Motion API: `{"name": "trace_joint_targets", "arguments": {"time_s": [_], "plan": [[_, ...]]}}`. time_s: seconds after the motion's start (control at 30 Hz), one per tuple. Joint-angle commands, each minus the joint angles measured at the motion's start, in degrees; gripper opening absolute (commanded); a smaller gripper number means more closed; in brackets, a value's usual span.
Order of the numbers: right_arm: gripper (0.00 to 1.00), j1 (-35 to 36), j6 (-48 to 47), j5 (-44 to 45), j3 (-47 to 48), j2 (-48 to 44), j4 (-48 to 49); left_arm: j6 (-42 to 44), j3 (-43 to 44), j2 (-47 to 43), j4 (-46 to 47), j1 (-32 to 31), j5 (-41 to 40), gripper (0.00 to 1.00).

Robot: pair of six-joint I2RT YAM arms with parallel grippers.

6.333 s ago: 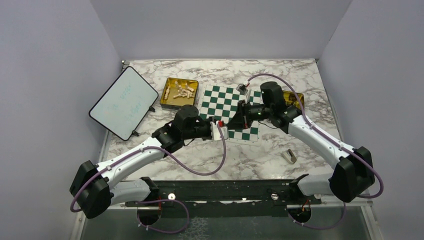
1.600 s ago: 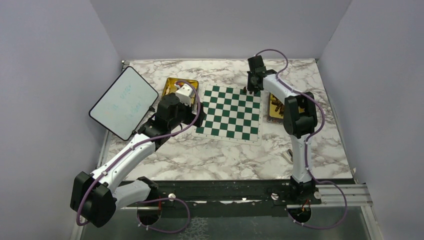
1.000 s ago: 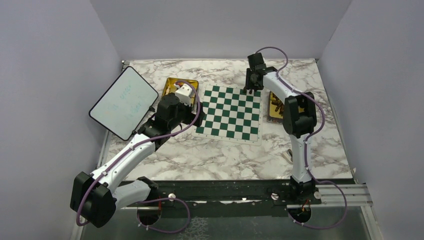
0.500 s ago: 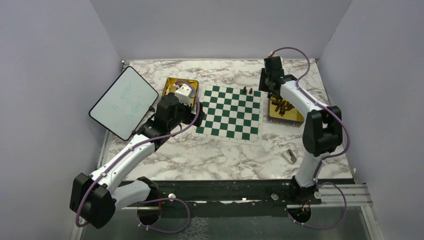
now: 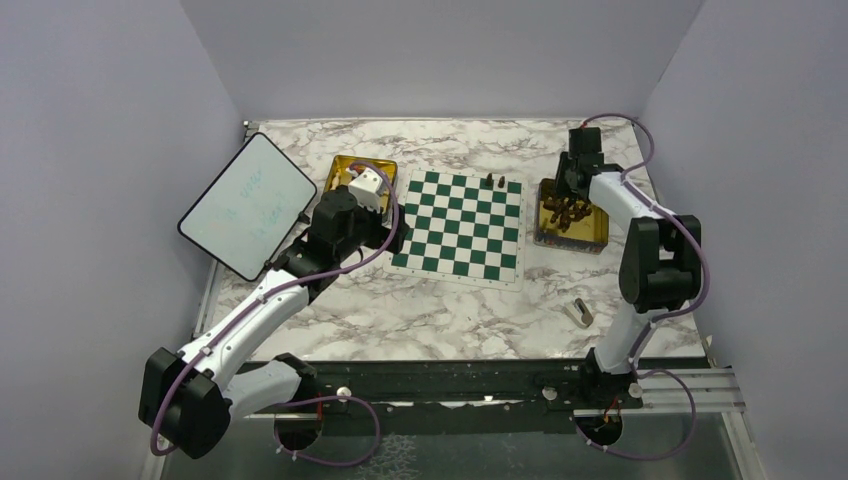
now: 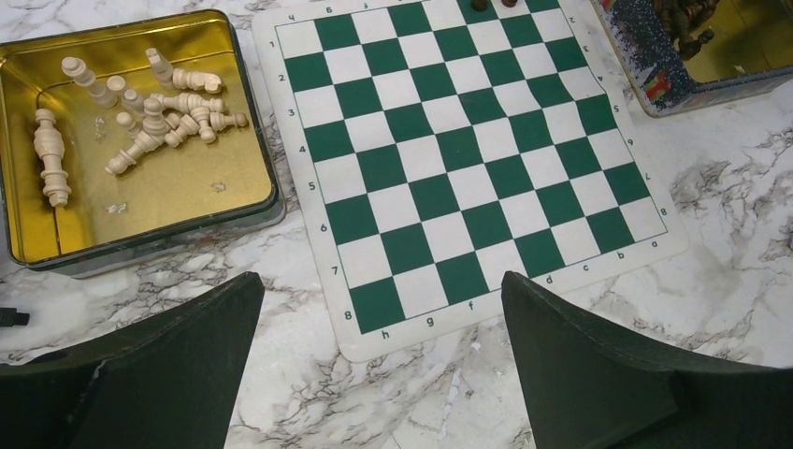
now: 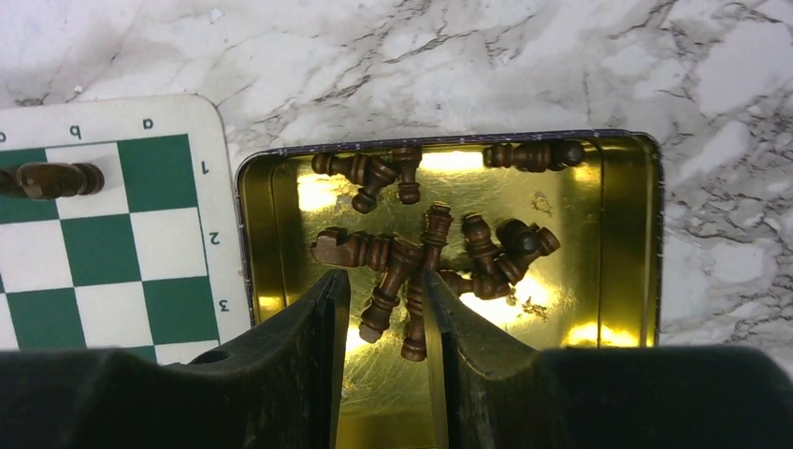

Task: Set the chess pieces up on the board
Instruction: Pick up the chess piece from the storage box.

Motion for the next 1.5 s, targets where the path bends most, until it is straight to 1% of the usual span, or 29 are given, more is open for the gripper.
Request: {"name": "trace_joint_targets", "arguments": {"time_s": [0.0, 0.37, 0.57, 0.77, 0.93, 1.17, 1.23, 1.33, 1.47], "plan": [[0.39, 0.21, -4.46, -4.31, 0.09, 3.11, 1.62, -0.27, -0.88, -1.67, 0.22, -0.26, -0.58, 0.99], [0.39, 0.23, -9.3, -5.64, 1.47, 7.74, 1.4, -0.62, -1.09, -1.29, 0.57, -0.26, -0.57, 0.99], [0.39, 0.18, -10.89, -3.85, 2.7, 9.89, 0.08, -0.69, -1.09, -0.99, 0.58, -0.26, -0.57, 0.99], [0.38, 0.21, -9.7, -1.56, 3.14, 10.77, -1.04, -0.71, -1.09, -0.81, 0.57, -0.26, -0.58, 0.99], [0.3, 0.16, -8.07, -0.77, 3.5, 11.29, -2.59, -0.8, -1.09, -0.75, 0.7, -0.26, 0.74, 0.99], [0.26, 0.17, -4.49, -1.15, 5.03, 11.14, -5.47, -0.85, -1.09, -0.9, 0.61, -0.22, 0.96, 0.99], [0.28, 0.2, -3.33, -1.53, 5.11, 11.05, -5.99, -0.8, -1.09, -0.98, 0.57, -0.26, 0.94, 0.99], [0.35, 0.21, -1.87, -2.01, 5.18, 11.03, -7.48, -0.89, -1.09, -1.05, 0.59, -0.26, 1.0, 0.99], [0.36, 0.21, -0.75, -2.54, 4.19, 10.3, -7.68, -0.99, -1.09, -1.1, 0.7, -0.26, 1.0, 0.99]]}}
